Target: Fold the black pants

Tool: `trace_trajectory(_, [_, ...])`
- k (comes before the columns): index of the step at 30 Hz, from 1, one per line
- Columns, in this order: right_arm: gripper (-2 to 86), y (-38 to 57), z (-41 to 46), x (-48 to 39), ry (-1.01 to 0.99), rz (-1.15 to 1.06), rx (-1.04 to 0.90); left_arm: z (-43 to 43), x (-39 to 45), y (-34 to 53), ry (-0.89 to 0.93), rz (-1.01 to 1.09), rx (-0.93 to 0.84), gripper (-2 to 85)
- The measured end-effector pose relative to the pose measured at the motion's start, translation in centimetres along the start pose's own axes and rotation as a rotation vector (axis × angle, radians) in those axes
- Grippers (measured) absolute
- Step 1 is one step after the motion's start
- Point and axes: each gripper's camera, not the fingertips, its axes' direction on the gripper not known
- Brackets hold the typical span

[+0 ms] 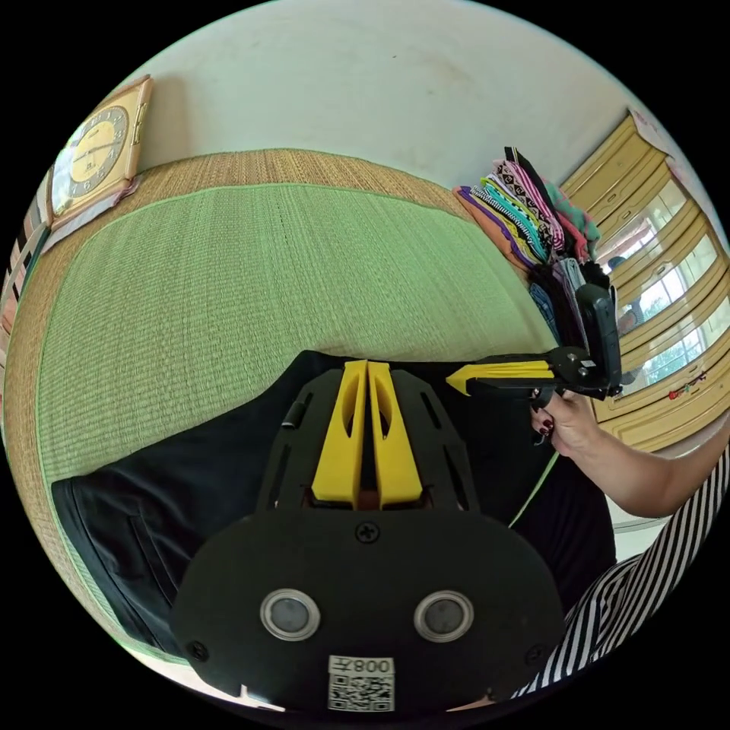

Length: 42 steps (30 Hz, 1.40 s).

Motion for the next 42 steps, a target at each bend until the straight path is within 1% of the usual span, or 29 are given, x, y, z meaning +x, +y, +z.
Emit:
trace_trajectory(4, [0.1, -0.5, -0.9, -0.5, -0.048, 0.033, 0.000, -1.6, 0.2, 1.6, 0.077, -0.004, 0.014, 0.2])
trace_trajectory(6, [0.1, -0.7, -1.4, -0.9, -0.062, 0.037, -0.006, -2.2, 1.4, 2.9, 0.143, 0.032, -0.005, 0.3])
trace_trajectory(7, [0.1, -0.7, -1.9, -1.4, -0.061, 0.033, -0.008, -2.3, 2.6, 4.0, 0.194, 0.070, -0.043, 0.5])
trace_trajectory(9, [0.2, -0.6, -2.9, -2.4, -0.049, 0.019, 0.003, -1.6, 5.0, 6.1, 0.273, 0.154, -0.149, 1.0])
trace_trajectory(10, [0.2, -0.5, -3.6, -3.1, -0.053, 0.009, 0.010, -0.3, 6.9, 7.7, 0.319, 0.217, -0.259, 1.5])
trace_trajectory(11, [0.3, -0.2, -4.2, -3.8, -0.053, 0.001, 0.010, 1.5, 8.7, 9.5, 0.337, 0.278, -0.406, 2.2])
trace_trajectory(12, [0.4, 0.0, -4.5, -4.1, -0.047, -0.001, 0.010, 2.4, 9.6, 10.4, 0.325, 0.316, -0.476, 3.5])
trace_trajectory(13, [0.6, 0.4, -5.1, -4.7, -0.026, -0.002, 0.010, 3.9, 10.8, 11.9, 0.255, 0.366, -0.565, 5.9])
trace_trajectory(14, [0.9, 0.9, -5.7, -5.3, -0.003, -0.001, 0.013, 4.8, 11.7, 12.9, 0.222, 0.408, -0.615, 7.3])
trace_trajectory(16, [1.6, 1.6, -6.6, -5.9, 0.028, -0.001, 0.019, 5.6, 12.4, 13.3, 0.246, 0.412, -0.638, 8.8])
trace_trajectory(17, [2.3, 2.1, -7.2, -6.2, 0.059, 0.006, 0.022, 5.8, 12.4, 13.0, 0.296, 0.394, -0.626, 9.3])
trace_trajectory(20, [5.2, 2.8, -8.2, -6.8, 0.120, 0.012, 0.024, 6.3, 12.2, 11.6, 0.373, 0.366, -0.583, 9.3])
trace_trajectory(23, [5.9, 3.0, -9.2, -7.2, 0.145, 0.021, 0.037, 7.2, 11.9, 9.9, 0.412, 0.357, -0.563, 7.7])
trace_trajectory(25, [6.0, 3.0, -9.7, -7.7, 0.161, 0.013, 0.043, 7.8, 11.9, 8.9, 0.419, 0.368, -0.551, 7.1])
trace_trajectory(27, [6.1, 2.8, -10.0, -8.3, 0.187, -0.004, 0.040, 8.4, 12.3, 8.2, 0.383, 0.405, -0.554, 7.0])
trace_trajectory(31, [6.0, 2.7, -10.0, -9.7, 0.232, -0.043, 0.015, 8.6, 11.8, 5.5, 0.330, 0.398, -0.428, 7.4])
trace_trajectory(33, [5.9, 2.7, -9.9, -10.2, 0.229, -0.049, -0.002, 9.2, 11.2, 4.0, 0.277, 0.381, -0.382, 8.3])
trace_trajectory(36, [5.7, 2.9, -10.9, -10.9, 0.206, -0.036, 0.020, 10.9, 11.1, 1.8, 0.257, 0.400, -0.392, 10.4])
trace_trajectory(39, [5.0, 3.4, -13.2, -11.3, 0.149, 0.004, 0.071, 11.6, 11.1, 0.7, 0.331, 0.395, -0.349, 10.9])
trace_trajectory(41, [4.0, 4.0, -15.8, -12.1, 0.079, 0.028, 0.143, 12.1, 10.8, 0.9, 0.445, 0.370, -0.324, 10.1])
trace_trajectory(42, [3.8, 4.2, -16.3, -12.4, 0.061, 0.025, 0.161, 12.2, 10.9, 1.1, 0.467, 0.374, -0.326, 9.8])
